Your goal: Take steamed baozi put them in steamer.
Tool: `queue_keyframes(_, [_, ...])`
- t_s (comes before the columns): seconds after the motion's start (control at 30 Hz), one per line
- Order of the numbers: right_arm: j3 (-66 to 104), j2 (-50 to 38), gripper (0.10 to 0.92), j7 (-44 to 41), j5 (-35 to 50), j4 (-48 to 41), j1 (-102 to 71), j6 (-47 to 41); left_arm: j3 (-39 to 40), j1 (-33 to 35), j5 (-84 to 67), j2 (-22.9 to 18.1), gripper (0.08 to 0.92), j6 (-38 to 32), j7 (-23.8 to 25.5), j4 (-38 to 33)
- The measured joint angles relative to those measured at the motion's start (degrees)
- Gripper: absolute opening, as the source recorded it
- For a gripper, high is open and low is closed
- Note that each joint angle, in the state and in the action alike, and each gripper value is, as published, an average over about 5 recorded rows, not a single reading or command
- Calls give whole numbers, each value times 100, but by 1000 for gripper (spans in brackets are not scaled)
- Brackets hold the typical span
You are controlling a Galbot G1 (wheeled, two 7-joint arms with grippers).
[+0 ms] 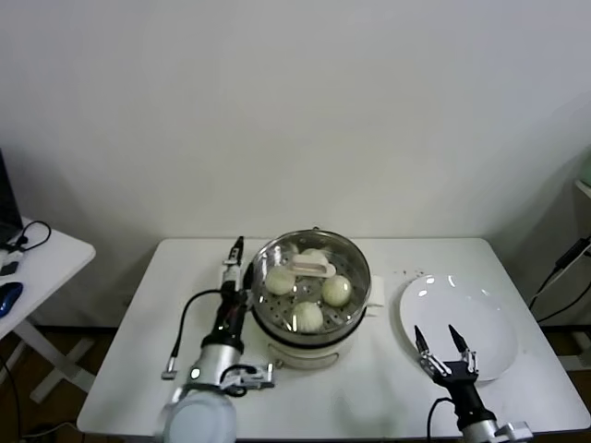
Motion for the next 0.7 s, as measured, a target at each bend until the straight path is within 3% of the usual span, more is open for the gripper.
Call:
queue_keyframes(0.33, [-22, 21, 823, 55, -123, -24, -11, 51, -960, 330, -3174, -20, 823, -763, -837, 76])
queue_keyframes(0.7, [-116, 57, 823, 167, -299, -153, -25, 334, -2338, 801, -6839, -88, 823, -2169, -490, 772])
